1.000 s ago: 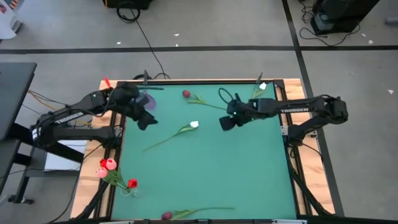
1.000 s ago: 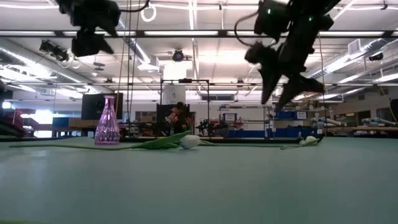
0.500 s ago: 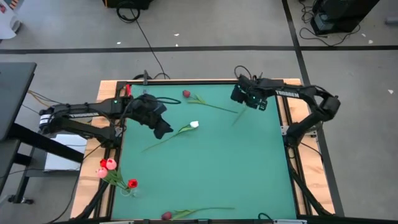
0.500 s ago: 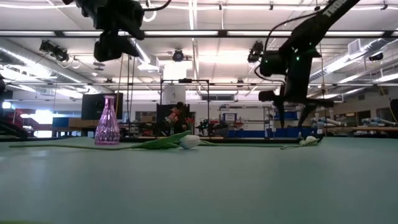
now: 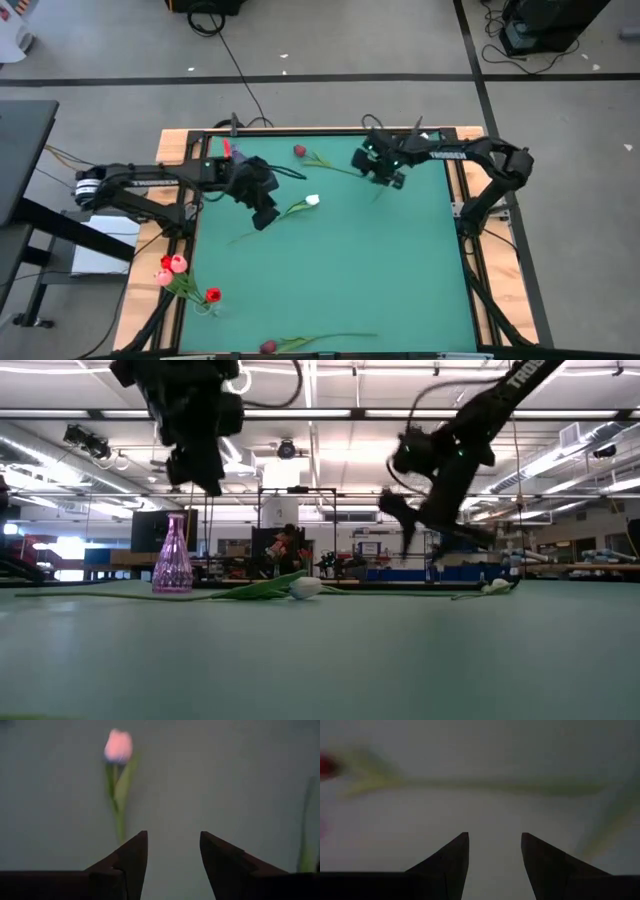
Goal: Sort flowers into vase by color
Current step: Put the bottom white flower into the violet vase
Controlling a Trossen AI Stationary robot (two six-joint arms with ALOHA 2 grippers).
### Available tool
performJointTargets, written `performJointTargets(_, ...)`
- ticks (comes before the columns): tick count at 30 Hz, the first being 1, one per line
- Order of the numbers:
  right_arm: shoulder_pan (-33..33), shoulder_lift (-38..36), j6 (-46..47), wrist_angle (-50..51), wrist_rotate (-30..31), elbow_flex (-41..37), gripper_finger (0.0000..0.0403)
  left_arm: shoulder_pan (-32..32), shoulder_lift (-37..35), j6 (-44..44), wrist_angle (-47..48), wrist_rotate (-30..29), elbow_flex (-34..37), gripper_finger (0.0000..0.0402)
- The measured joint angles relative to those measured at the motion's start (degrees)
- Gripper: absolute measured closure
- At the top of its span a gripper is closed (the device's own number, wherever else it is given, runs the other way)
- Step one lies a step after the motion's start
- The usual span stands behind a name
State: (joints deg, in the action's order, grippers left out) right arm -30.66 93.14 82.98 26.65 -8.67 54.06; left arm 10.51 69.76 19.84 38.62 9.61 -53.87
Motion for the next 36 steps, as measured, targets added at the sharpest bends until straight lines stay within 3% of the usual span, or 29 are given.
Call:
performJointTargets(6, 11.4, 0.1, 11.1, -16.0, 2.5, 0.0, 0.0214, 2.5, 4.0, -2.7, 0.2, -0.6, 0.0, 0.0216)
performJointTargets(19, 20.7, 0.6, 18.0, -22.6, 6.5, 0.0, 0.0214, 2.8, 17.0, -6.3, -1.6, -2.0, 0.0, 0.0216)
performJointTargets(22, 21.9, 3.0, 21.2, -28.0, 7.4, 0.0, 0.0214, 2.8, 16.5, -4.3, 1.2, -1.2, -0.3, 0.0216)
performJointTargets(27, 22.1, 12.4, 28.2, -43.6, 5.5, 1.9, 0.0214, 3.2, 13.9, -3.1, 14.9, -1.2, -4.6, 0.0216)
performJointTargets(36, 22.2, 25.4, 33.1, -45.9, -0.2, 15.9, 0.0214, 3.2, 7.9, -2.1, 21.3, -2.5, -9.1, 0.0216)
